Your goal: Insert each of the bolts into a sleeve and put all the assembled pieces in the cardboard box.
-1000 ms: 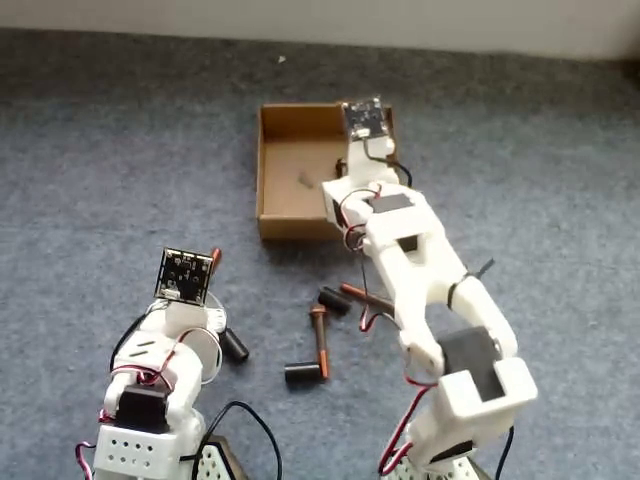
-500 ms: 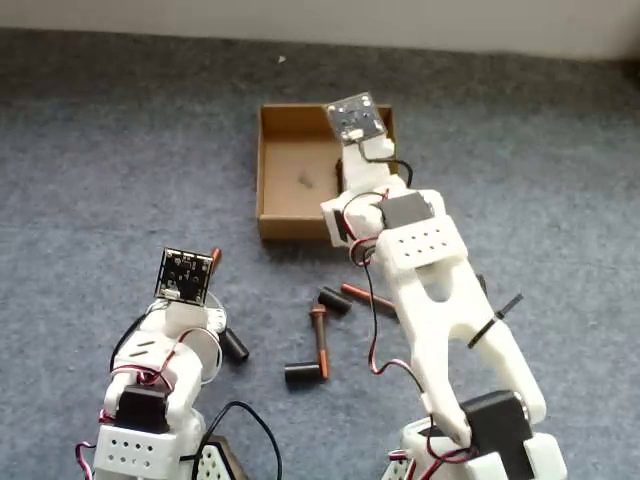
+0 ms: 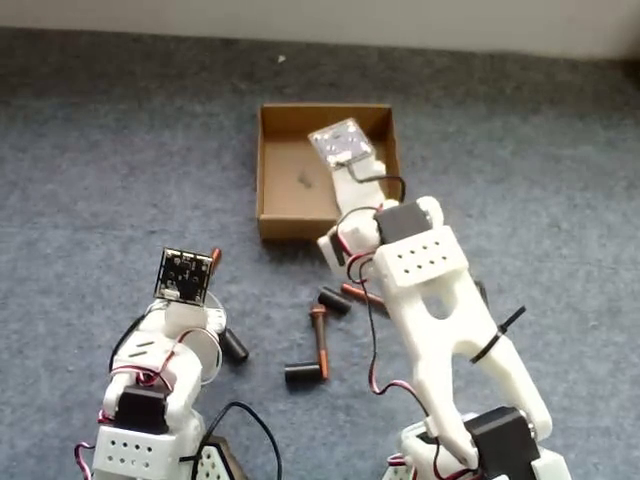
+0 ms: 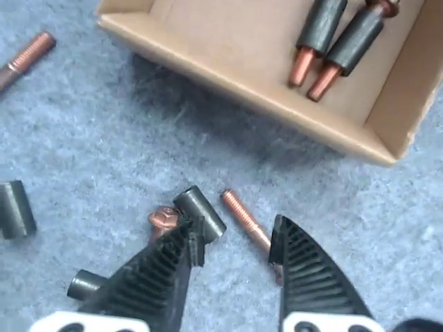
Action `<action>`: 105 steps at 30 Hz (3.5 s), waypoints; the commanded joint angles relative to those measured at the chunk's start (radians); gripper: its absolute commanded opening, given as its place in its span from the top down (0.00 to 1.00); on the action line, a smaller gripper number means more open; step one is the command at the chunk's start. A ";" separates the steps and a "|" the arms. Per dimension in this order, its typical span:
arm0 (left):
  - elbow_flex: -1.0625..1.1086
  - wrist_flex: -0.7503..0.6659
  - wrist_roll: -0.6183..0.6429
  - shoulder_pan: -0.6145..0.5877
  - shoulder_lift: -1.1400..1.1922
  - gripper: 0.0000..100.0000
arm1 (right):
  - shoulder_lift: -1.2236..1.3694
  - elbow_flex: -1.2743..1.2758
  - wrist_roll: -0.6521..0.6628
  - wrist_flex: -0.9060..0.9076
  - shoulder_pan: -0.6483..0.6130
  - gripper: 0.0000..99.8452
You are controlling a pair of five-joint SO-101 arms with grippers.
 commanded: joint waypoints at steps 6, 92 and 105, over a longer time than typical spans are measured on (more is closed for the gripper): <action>0.019 0.006 -0.008 -0.008 -0.001 0.99 | -0.045 0.162 0.012 -0.101 -0.087 0.85; 0.015 0.025 -0.003 -0.010 -0.007 0.99 | -1.121 0.934 -0.298 -0.389 0.096 1.00; -0.377 0.296 -0.006 -0.122 0.002 0.99 | -1.419 1.164 -0.298 -0.476 0.128 1.00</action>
